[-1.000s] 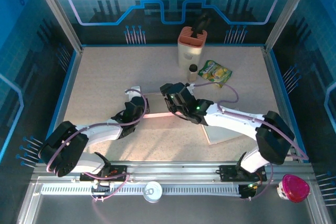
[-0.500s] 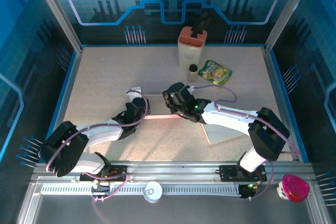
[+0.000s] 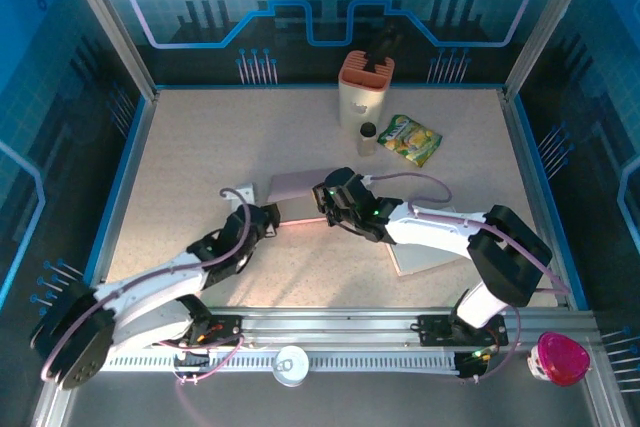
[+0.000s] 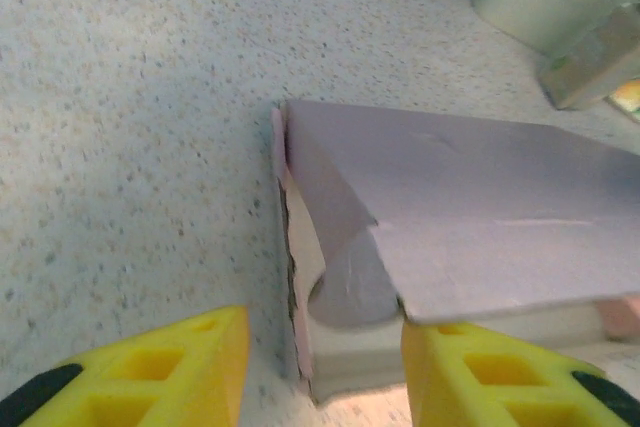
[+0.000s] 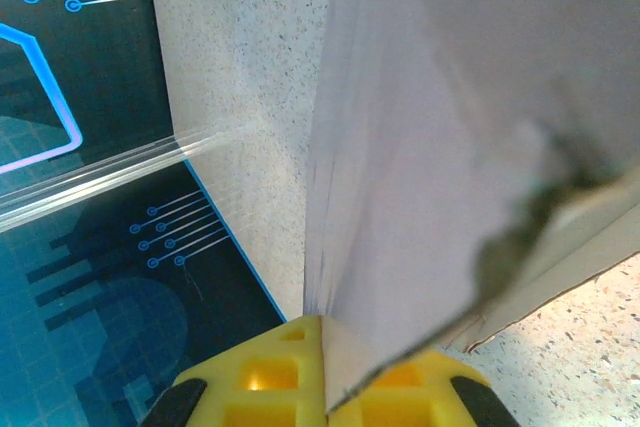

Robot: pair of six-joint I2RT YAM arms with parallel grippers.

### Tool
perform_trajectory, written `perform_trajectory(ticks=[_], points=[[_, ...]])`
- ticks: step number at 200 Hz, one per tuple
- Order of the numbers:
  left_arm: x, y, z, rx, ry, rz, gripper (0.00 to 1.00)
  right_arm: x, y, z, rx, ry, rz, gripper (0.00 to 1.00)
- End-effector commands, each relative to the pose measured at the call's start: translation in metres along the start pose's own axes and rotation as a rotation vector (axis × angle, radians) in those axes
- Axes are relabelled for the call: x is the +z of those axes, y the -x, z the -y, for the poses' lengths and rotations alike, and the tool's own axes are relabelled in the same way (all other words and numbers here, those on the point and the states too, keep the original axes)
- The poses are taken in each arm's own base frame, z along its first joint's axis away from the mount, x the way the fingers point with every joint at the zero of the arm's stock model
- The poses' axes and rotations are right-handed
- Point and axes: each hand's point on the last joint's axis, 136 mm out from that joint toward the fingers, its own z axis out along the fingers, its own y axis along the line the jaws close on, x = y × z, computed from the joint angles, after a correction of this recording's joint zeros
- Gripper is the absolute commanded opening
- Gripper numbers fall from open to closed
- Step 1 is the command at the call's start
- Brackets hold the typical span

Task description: Fold the paper box

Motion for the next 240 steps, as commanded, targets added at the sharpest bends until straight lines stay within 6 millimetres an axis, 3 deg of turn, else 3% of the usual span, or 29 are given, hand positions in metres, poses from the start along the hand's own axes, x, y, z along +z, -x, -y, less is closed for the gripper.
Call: perform_trajectory(ticks=[1, 32, 58, 86, 149, 181, 240], points=[[-0.020, -0.025, -0.011, -0.087, -0.008, -0.121, 0.49, 0.004, 0.008, 0.025, -0.003, -0.048, 0.013, 0.04], [-0.042, -0.015, -0.011, -0.118, -0.004, -0.155, 0.57, 0.006, 0.006, 0.036, -0.030, -0.057, -0.010, 0.06], [-0.042, 0.000, 0.000, -0.148, -0.028, -0.205, 0.62, 0.007, 0.007, 0.050, -0.049, -0.082, -0.025, 0.06], [-0.022, 0.006, 0.011, -0.205, -0.084, -0.292, 0.62, 0.008, 0.010, 0.064, -0.058, -0.102, -0.032, 0.07], [0.037, 0.003, 0.009, -0.239, -0.117, -0.389, 0.59, 0.013, 0.010, 0.068, -0.071, -0.101, -0.062, 0.08], [0.065, -0.003, 0.005, -0.247, -0.124, -0.422, 0.52, 0.016, 0.009, 0.073, -0.073, -0.113, -0.074, 0.08], [0.080, -0.016, -0.003, -0.231, -0.102, -0.446, 0.35, 0.014, 0.013, 0.083, -0.087, -0.140, -0.064, 0.09]])
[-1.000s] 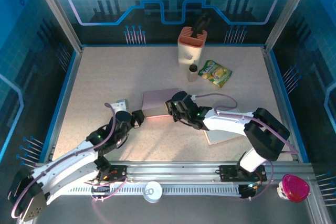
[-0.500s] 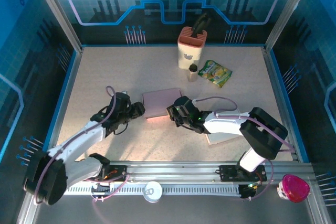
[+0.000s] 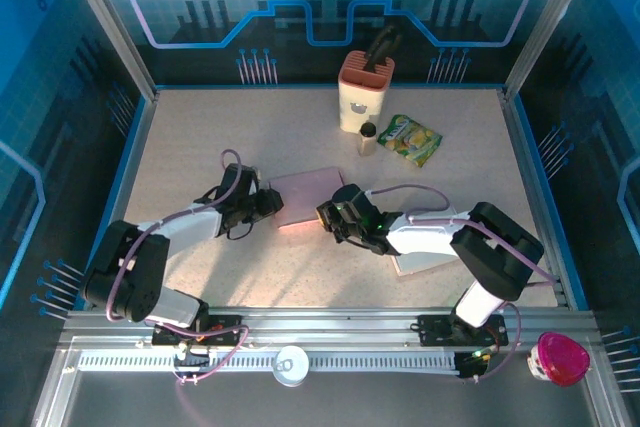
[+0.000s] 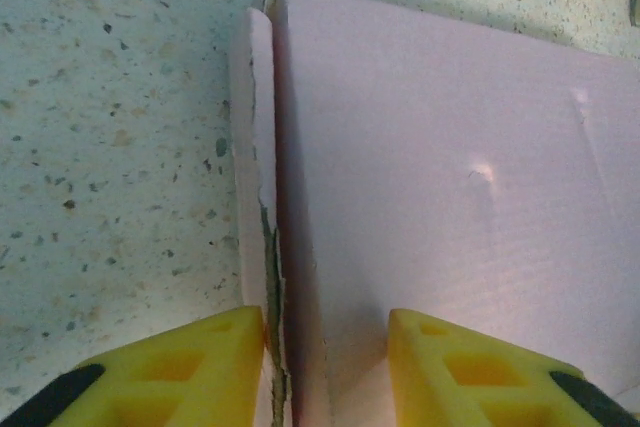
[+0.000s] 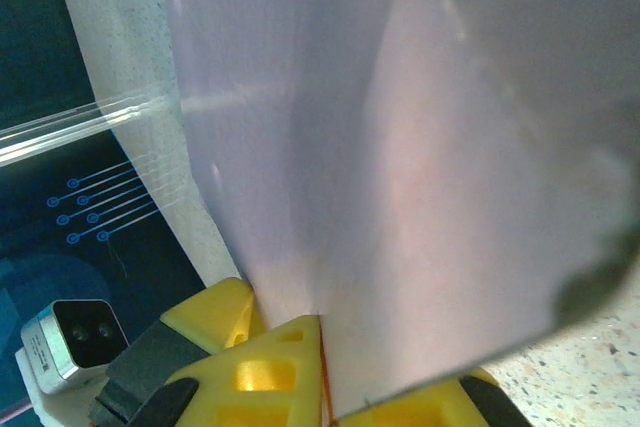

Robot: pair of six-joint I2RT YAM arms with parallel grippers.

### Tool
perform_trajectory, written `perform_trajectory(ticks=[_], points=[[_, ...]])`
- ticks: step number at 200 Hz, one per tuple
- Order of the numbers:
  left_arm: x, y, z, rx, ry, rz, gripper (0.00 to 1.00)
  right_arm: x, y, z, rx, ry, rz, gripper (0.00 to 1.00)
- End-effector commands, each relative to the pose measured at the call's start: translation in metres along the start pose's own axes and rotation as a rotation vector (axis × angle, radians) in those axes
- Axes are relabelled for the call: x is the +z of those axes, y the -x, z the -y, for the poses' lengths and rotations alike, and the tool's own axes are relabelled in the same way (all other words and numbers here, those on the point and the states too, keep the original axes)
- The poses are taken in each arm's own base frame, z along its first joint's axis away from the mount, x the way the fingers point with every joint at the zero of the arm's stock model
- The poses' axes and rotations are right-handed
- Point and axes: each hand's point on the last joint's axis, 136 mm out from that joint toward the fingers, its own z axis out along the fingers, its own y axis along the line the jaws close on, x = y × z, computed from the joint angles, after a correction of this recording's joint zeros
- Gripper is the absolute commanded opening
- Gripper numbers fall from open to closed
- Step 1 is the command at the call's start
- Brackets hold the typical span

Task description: Fold the paper box

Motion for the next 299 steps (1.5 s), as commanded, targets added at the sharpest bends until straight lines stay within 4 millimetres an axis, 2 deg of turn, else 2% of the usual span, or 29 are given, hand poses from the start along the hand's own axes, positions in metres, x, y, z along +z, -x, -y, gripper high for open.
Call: perform_trajectory(ticks=[1, 42, 59, 68, 71, 79, 104, 122, 147, 166, 181, 184, 192, 206, 223, 259, 299], points=[[0.002, 0.009, 0.008, 0.029, -0.031, 0.018, 0.35, 0.002, 0.009, 0.020, -0.021, -0.061, 0.020, 0.09], [0.006, 0.003, -0.001, 0.031, -0.009, 0.006, 0.26, 0.007, 0.010, 0.037, -0.037, -0.109, 0.008, 0.13], [0.008, 0.000, -0.005, 0.032, 0.002, -0.001, 0.24, 0.006, 0.010, 0.043, -0.063, -0.132, -0.004, 0.20], [0.009, -0.001, -0.007, 0.032, 0.008, -0.004, 0.23, 0.004, 0.010, 0.039, -0.086, -0.124, -0.007, 0.25], [0.009, -0.002, -0.008, 0.033, 0.009, -0.004, 0.23, 0.002, 0.012, 0.045, -0.097, -0.148, -0.001, 0.27], [0.009, -0.003, -0.009, 0.034, 0.010, -0.005, 0.23, -0.003, 0.012, 0.042, -0.139, -0.148, -0.003, 0.33], [0.008, -0.003, -0.009, 0.042, 0.009, -0.002, 0.22, -0.030, 0.015, 0.024, -0.350, -0.177, 0.015, 0.53], [0.006, -0.002, -0.008, 0.050, 0.010, -0.002, 0.21, -0.055, 0.024, 0.014, -0.516, -0.204, 0.052, 0.66], [0.005, -0.001, -0.008, 0.061, 0.014, 0.001, 0.21, -0.083, 0.041, 0.000, -0.717, -0.209, 0.076, 0.70], [0.004, 0.000, -0.006, 0.066, 0.010, 0.004, 0.21, -0.091, 0.056, -0.013, -0.848, -0.219, 0.075, 0.71], [0.004, 0.000, -0.005, 0.068, 0.008, 0.005, 0.21, -0.083, 0.070, -0.013, -0.909, -0.246, 0.025, 0.69], [0.004, 0.001, -0.005, 0.067, 0.007, 0.006, 0.21, -0.081, 0.070, -0.026, -0.922, -0.214, 0.018, 0.69], [0.004, 0.001, -0.005, 0.067, 0.007, 0.006, 0.21, -0.072, 0.078, -0.029, -0.945, -0.217, -0.017, 0.65], [0.005, 0.001, -0.005, 0.068, 0.007, 0.003, 0.21, -0.056, 0.094, -0.029, -0.976, -0.248, -0.044, 0.63], [0.005, 0.001, -0.004, 0.070, 0.006, 0.000, 0.21, -0.037, 0.104, -0.027, -1.002, -0.269, -0.101, 0.61], [0.004, 0.000, -0.005, 0.078, 0.014, -0.004, 0.21, -0.001, 0.107, -0.016, -1.016, -0.283, -0.208, 0.59], [0.004, 0.000, -0.005, 0.082, 0.012, -0.003, 0.21, 0.015, 0.103, -0.011, -1.009, -0.284, -0.268, 0.53]])
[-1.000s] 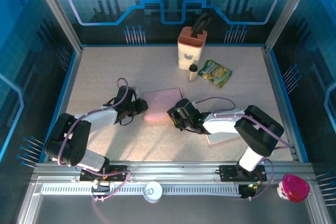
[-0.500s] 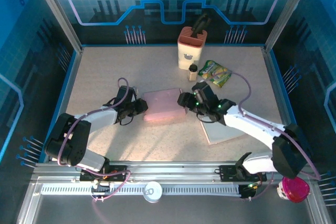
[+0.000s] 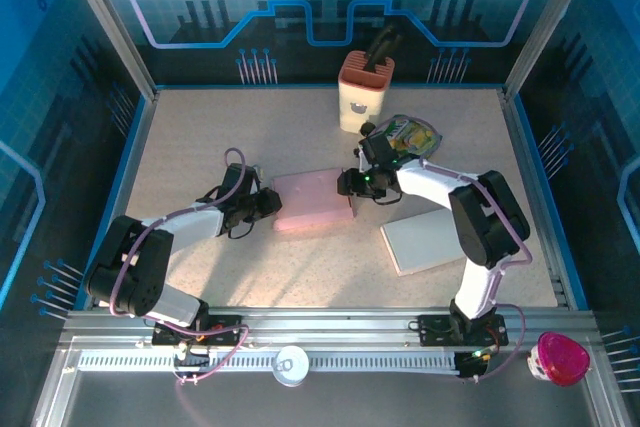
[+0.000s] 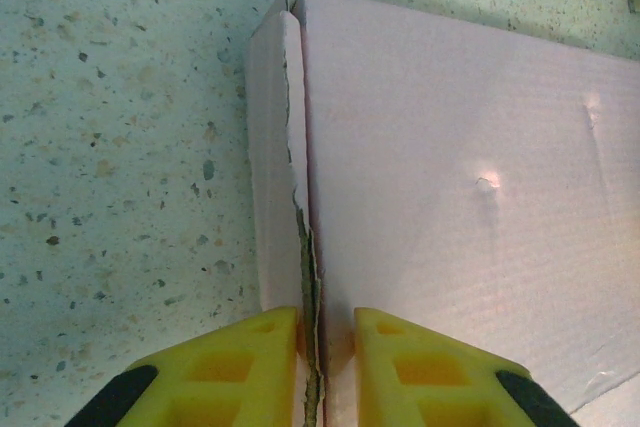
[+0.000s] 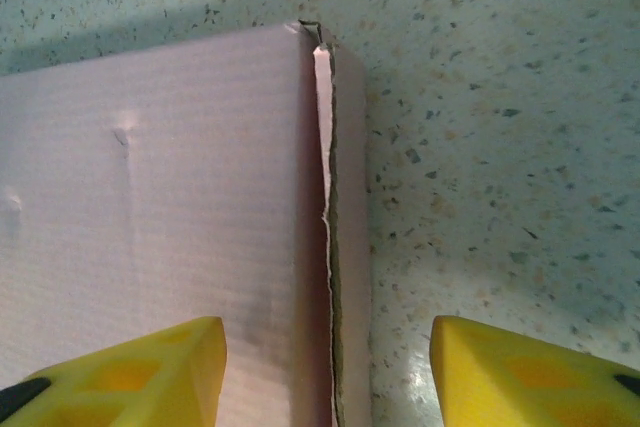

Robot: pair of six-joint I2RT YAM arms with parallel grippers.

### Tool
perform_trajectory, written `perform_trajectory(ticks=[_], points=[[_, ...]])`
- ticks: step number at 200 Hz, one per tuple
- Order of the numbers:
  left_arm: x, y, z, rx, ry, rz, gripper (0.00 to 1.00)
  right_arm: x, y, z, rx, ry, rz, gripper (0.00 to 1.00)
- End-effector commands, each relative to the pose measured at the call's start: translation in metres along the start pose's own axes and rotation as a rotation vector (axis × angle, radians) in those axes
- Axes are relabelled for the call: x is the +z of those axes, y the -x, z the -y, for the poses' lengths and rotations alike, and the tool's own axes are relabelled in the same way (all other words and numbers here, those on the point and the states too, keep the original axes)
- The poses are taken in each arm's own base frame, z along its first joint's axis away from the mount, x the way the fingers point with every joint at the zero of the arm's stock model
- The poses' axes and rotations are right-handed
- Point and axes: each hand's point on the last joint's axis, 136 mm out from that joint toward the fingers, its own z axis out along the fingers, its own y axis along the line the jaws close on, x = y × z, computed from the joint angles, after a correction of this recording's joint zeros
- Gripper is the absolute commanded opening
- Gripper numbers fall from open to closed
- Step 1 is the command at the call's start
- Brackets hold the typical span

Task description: Fold the paper box

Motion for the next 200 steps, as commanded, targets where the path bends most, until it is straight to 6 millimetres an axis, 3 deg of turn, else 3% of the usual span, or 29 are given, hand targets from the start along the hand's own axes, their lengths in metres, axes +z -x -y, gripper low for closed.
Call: perform_trajectory(ticks=[1, 58, 113, 200], points=[[-0.002, -0.003, -0.005, 0.024, 0.017, -0.011, 0.21, 0.002, 0.002, -0.011, -0.040, 0.054, -0.036, 0.53], [0.002, -0.008, -0.006, 0.020, 0.005, -0.032, 0.22, 0.015, -0.017, -0.011, -0.040, 0.043, -0.090, 0.41], [0.001, -0.018, -0.016, 0.013, 0.037, -0.055, 0.26, 0.021, -0.030, 0.008, -0.044, -0.065, -0.100, 0.38], [-0.002, -0.017, -0.009, 0.014, 0.011, -0.058, 0.24, 0.015, -0.032, -0.008, -0.065, -0.012, -0.098, 0.34]])
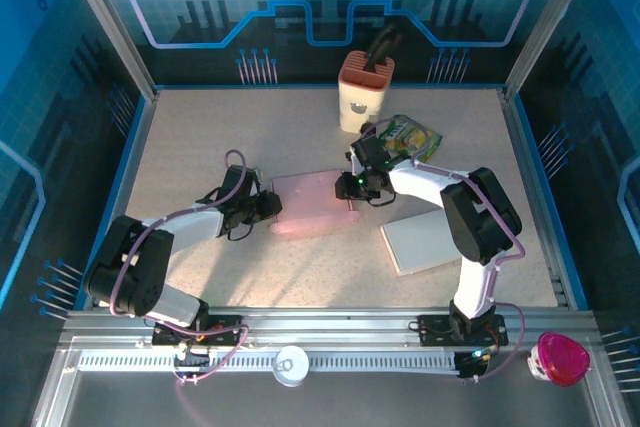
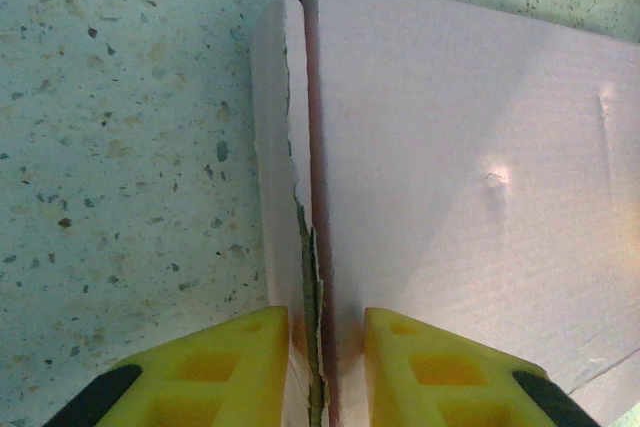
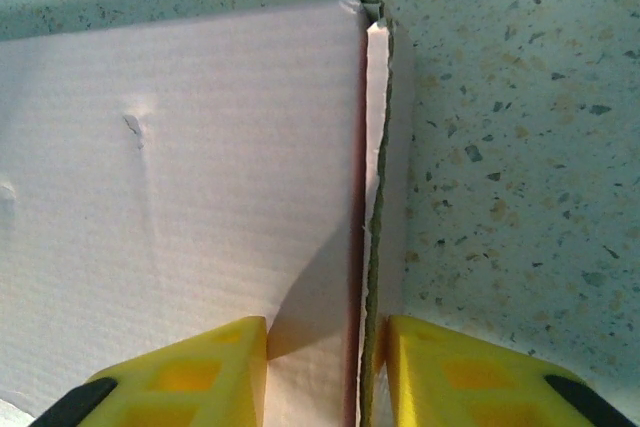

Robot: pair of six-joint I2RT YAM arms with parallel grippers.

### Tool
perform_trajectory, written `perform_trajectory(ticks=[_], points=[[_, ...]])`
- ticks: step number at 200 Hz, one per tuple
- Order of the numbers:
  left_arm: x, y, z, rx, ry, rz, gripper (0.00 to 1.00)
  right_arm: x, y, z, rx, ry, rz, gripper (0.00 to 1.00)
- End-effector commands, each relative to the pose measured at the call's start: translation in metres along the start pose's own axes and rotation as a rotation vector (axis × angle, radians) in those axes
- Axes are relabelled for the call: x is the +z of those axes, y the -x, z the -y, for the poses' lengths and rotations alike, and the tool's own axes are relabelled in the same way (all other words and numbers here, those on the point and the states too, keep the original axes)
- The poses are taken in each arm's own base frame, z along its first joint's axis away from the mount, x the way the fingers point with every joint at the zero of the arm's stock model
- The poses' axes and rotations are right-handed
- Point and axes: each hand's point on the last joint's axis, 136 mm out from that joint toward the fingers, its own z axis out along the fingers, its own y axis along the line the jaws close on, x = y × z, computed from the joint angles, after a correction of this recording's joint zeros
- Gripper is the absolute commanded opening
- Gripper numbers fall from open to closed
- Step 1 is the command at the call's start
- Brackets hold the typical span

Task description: Fold the paper box

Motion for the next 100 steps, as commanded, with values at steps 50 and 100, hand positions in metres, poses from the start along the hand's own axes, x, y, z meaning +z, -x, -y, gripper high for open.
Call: perform_trajectory(ticks=[50, 100], points=[[-0.005, -0.014, -0.007, 0.012, 0.005, -0.040, 0.19, -0.008, -0.027, -0.002, -0.007, 0.051, -0.059, 0.33], [-0.005, -0.020, -0.007, 0.017, -0.015, -0.045, 0.15, -0.021, -0.018, 0.005, 0.002, 0.153, -0.033, 0.51]])
